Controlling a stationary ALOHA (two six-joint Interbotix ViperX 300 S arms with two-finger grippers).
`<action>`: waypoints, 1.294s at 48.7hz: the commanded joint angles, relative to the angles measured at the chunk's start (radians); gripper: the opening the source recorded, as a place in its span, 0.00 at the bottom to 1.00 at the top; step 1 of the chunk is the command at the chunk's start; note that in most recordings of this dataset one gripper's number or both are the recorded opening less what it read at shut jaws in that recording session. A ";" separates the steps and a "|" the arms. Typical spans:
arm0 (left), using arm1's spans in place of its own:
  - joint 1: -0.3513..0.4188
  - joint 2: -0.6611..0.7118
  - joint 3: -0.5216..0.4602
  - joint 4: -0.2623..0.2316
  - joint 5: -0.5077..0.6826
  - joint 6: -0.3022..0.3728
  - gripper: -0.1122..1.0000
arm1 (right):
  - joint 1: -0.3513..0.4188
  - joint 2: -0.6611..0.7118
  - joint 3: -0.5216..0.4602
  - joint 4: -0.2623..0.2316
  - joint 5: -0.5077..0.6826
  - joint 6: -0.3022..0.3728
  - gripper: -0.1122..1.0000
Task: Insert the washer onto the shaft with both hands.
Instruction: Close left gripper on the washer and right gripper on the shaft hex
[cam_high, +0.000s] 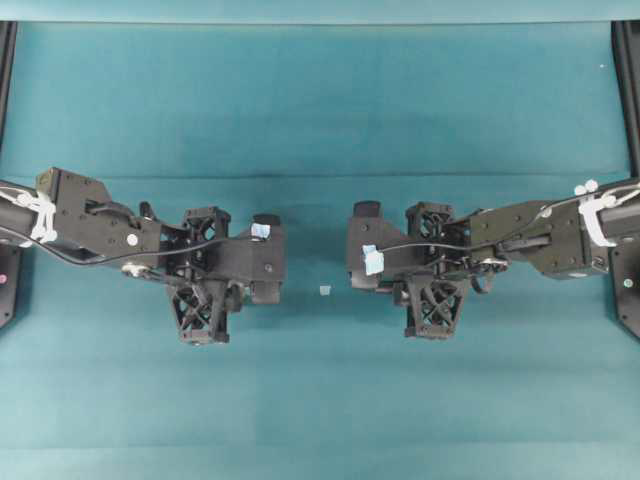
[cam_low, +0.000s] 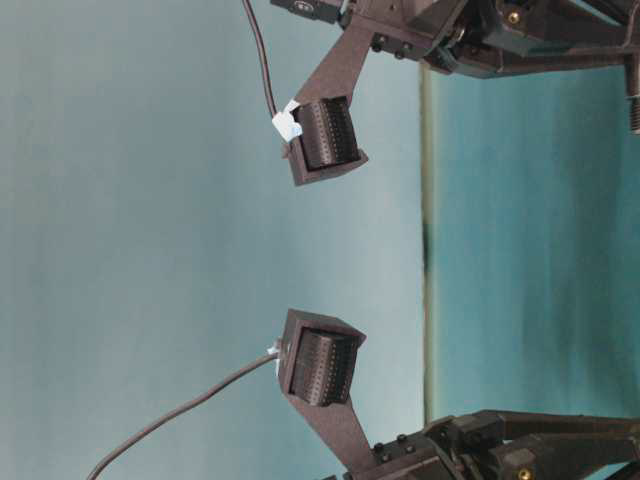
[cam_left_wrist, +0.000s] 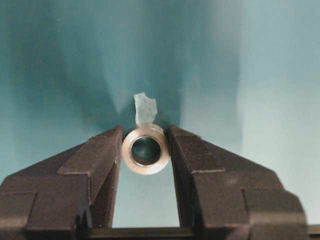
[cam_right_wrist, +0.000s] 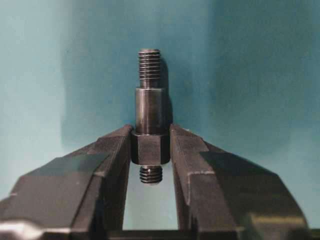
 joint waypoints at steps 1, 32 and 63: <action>-0.002 -0.002 -0.008 0.002 -0.003 -0.002 0.40 | -0.014 0.002 0.000 -0.006 0.003 -0.003 0.11; -0.002 -0.020 -0.011 0.002 -0.002 0.000 0.41 | -0.014 -0.009 -0.002 -0.006 0.003 -0.003 0.11; -0.003 -0.195 0.020 0.000 -0.095 -0.002 0.41 | 0.015 -0.147 0.015 -0.005 -0.071 0.003 0.10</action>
